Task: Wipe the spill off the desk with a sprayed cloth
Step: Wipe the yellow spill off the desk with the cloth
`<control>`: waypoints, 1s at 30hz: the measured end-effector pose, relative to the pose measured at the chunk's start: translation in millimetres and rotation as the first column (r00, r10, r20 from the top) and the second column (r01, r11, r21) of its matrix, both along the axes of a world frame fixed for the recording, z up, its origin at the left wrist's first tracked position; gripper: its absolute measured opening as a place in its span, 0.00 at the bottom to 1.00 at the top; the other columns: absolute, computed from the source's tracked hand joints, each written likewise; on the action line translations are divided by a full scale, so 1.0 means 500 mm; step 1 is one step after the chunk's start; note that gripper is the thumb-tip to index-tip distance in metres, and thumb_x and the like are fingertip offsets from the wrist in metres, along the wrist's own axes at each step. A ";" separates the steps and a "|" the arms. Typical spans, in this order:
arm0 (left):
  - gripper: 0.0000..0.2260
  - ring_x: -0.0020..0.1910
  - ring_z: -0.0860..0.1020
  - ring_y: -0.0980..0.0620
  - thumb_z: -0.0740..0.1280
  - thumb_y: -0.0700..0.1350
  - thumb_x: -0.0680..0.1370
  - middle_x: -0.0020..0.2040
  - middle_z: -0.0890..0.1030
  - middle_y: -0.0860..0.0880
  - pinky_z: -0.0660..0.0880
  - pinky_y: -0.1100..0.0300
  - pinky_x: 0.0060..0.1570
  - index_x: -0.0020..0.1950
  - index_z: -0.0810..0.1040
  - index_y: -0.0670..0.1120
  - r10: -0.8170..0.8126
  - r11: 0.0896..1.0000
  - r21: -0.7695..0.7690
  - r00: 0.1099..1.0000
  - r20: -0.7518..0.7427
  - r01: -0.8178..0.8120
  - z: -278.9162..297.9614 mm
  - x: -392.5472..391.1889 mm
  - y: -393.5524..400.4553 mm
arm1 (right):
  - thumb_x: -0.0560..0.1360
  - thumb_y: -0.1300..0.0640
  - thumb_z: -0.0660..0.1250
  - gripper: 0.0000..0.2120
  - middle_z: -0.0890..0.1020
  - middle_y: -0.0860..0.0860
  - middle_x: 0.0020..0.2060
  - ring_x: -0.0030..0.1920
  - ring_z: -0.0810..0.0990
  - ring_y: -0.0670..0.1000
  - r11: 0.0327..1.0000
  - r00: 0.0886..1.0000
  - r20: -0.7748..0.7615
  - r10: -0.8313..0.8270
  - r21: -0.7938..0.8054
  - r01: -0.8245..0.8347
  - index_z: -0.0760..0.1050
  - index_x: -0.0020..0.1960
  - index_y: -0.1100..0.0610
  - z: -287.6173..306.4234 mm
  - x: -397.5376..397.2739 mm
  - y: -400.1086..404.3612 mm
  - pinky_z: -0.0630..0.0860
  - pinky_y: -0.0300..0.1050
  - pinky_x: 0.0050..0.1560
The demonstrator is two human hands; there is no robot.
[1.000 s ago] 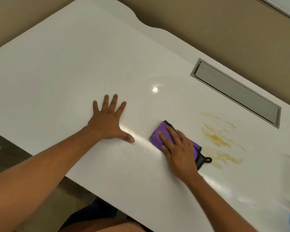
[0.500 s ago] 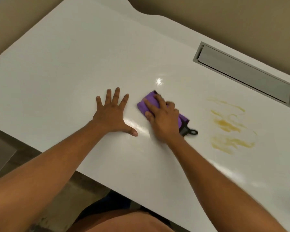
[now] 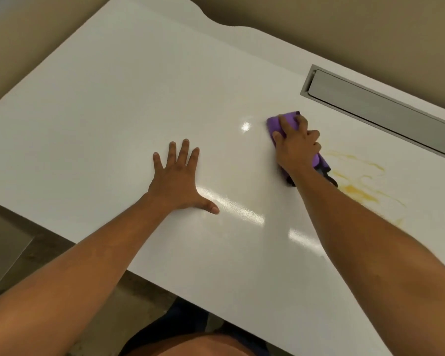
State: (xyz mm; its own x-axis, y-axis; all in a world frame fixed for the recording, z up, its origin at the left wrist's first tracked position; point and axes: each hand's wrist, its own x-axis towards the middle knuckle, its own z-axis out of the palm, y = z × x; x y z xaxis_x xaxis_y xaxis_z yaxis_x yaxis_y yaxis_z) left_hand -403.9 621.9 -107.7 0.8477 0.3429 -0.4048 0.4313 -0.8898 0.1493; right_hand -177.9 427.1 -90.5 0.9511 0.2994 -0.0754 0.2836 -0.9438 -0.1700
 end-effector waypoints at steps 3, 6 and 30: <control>0.80 0.87 0.34 0.38 0.59 0.92 0.46 0.88 0.34 0.47 0.41 0.27 0.82 0.87 0.38 0.51 -0.001 1.000 0.003 1.000 0.007 0.001 0.000 0.001 0.000 | 0.85 0.45 0.57 0.20 0.62 0.49 0.81 0.66 0.70 0.65 0.984 0.984 0.019 0.175 -0.035 -0.174 0.68 0.77 0.41 -0.003 -0.048 0.076 0.69 0.59 0.63; 0.80 0.87 0.34 0.39 0.57 0.92 0.45 0.88 0.35 0.47 0.42 0.28 0.82 0.88 0.38 0.51 0.004 1.000 0.012 1.000 0.022 -0.004 -0.004 -0.001 0.000 | 0.85 0.43 0.56 0.21 0.63 0.48 0.81 0.65 0.70 0.63 0.943 0.943 0.019 0.332 -0.018 -0.332 0.66 0.78 0.38 -0.008 -0.153 0.079 0.69 0.57 0.63; 0.82 0.88 0.37 0.42 0.58 0.92 0.44 0.89 0.38 0.49 0.43 0.30 0.83 0.87 0.40 0.49 0.021 1.000 0.006 0.999 0.039 -0.021 0.007 -0.006 -0.005 | 0.85 0.44 0.57 0.21 0.61 0.48 0.82 0.72 0.67 0.63 0.933 0.932 -0.035 0.361 0.013 -0.361 0.67 0.78 0.38 -0.007 -0.201 0.067 0.67 0.59 0.68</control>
